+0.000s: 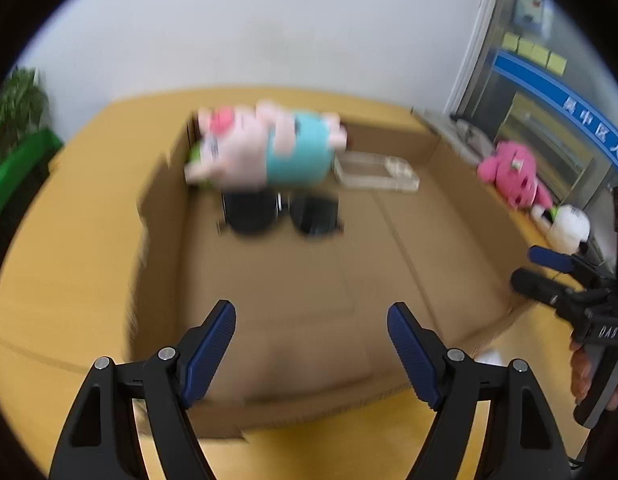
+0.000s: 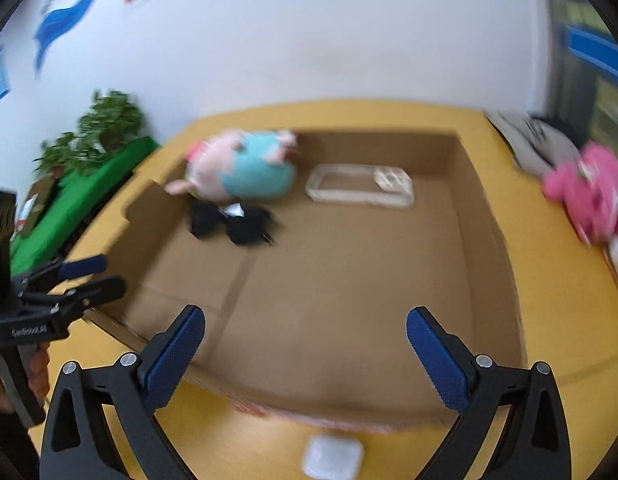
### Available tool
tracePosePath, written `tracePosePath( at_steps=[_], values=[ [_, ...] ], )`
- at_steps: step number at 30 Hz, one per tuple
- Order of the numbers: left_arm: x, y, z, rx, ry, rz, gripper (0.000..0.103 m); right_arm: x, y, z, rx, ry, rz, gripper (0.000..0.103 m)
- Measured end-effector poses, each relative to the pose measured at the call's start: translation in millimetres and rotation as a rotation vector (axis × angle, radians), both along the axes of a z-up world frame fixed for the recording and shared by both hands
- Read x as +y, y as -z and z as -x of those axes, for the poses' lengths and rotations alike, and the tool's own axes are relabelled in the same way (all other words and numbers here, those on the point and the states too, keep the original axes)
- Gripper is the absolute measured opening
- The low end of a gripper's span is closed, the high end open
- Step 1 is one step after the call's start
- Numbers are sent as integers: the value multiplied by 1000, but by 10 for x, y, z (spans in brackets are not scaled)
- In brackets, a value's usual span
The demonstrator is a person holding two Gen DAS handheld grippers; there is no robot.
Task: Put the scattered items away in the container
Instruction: 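Move both grippers back out to the white earbud case on the table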
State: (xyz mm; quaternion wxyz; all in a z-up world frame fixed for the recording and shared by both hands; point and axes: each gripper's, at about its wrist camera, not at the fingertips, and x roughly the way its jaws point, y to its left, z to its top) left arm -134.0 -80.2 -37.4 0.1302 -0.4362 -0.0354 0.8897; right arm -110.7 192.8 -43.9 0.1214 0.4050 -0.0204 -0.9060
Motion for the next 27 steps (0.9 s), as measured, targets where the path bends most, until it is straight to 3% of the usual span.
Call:
tracePosePath(
  at_steps=[4, 9, 14, 21, 24, 27],
  values=[
    [65, 173, -138, -22, 0, -30, 78, 167, 224, -94, -10, 31, -71, 103],
    [150, 169, -215, -7, -20, -18, 78, 350, 270, -179, 1, 41, -71, 102],
    [171, 17, -330, 63, -51, 27, 78, 429, 175, -283, 33, 23, -49, 102],
    [359, -204, -683, 137, 4, -35, 78, 482, 119, -619, 43, 1, -20, 102],
    [541, -125, -797, 111, 68, -78, 78, 449, 211, -777, 14, 3, -11, 102],
    [694, 47, -818, 35, 103, -142, 78, 364, 445, -871, -44, -17, -4, 102]
  ],
)
